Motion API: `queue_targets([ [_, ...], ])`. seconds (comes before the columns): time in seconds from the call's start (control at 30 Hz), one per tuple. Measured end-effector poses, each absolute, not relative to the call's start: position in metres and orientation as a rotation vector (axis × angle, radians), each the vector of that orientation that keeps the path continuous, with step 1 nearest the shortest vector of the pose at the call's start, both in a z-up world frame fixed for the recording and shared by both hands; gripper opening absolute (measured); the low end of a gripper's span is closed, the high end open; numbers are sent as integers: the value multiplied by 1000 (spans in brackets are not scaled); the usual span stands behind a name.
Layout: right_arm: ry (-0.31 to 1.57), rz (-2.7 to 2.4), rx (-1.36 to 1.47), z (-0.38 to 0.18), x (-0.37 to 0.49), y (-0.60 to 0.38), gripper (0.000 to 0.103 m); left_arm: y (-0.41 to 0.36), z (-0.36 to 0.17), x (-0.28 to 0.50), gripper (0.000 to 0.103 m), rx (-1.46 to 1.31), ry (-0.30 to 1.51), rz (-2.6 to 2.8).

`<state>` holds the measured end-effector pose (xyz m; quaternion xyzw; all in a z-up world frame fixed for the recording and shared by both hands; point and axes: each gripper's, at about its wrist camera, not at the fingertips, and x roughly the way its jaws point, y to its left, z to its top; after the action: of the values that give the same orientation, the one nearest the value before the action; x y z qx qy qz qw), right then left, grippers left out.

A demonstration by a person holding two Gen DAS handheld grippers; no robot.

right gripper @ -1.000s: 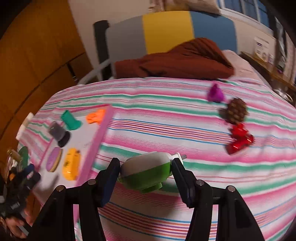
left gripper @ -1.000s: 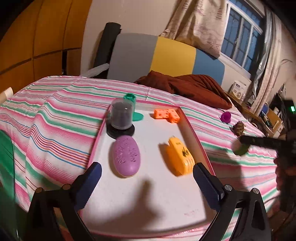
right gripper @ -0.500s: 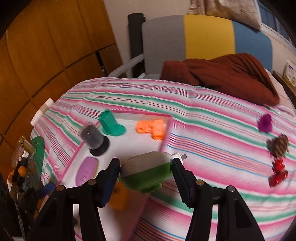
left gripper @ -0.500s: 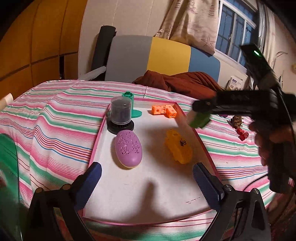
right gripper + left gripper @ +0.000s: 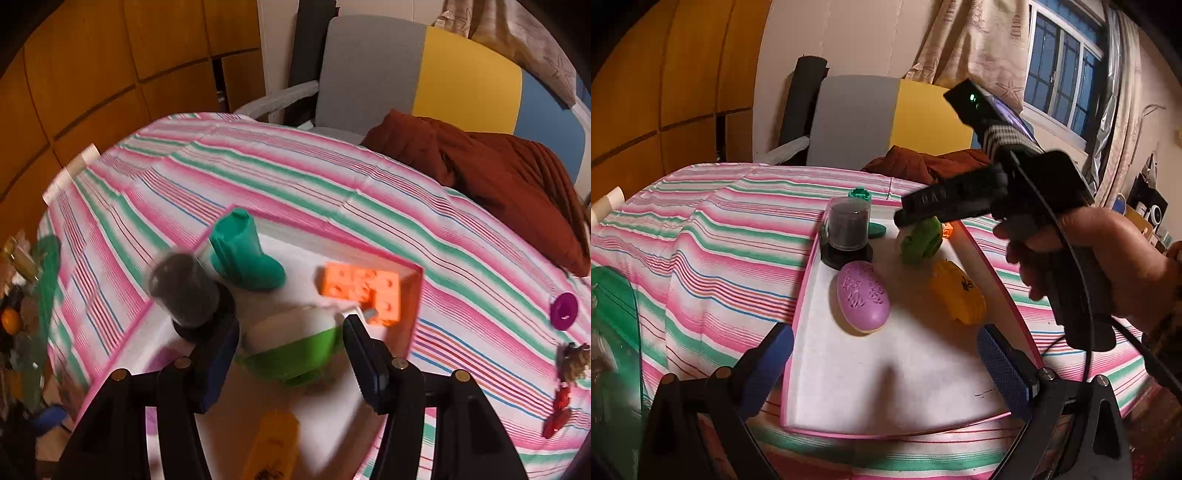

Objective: Organize rigid objects
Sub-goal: 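Carry the plug device over the tray and open the right tool, then move the right tool back toward the toys on the bed cover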

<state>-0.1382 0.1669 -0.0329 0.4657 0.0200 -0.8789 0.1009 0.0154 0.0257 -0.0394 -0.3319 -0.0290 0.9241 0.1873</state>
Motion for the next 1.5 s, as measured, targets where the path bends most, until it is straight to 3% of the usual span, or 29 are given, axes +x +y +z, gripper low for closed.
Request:
queue_targets([
  [0.2,-199,-2628,1246,-7,-131,189,59,26,-40,16,101,-933,-87,2599],
  [0.57,-260,-2724,1269,6,-86,252,59,42,-39,26,101,-919,-35,2569],
  [1.5,-435,-2849,1727,-45,18,431,59,137,-21,65,101,-801,214,2325],
])
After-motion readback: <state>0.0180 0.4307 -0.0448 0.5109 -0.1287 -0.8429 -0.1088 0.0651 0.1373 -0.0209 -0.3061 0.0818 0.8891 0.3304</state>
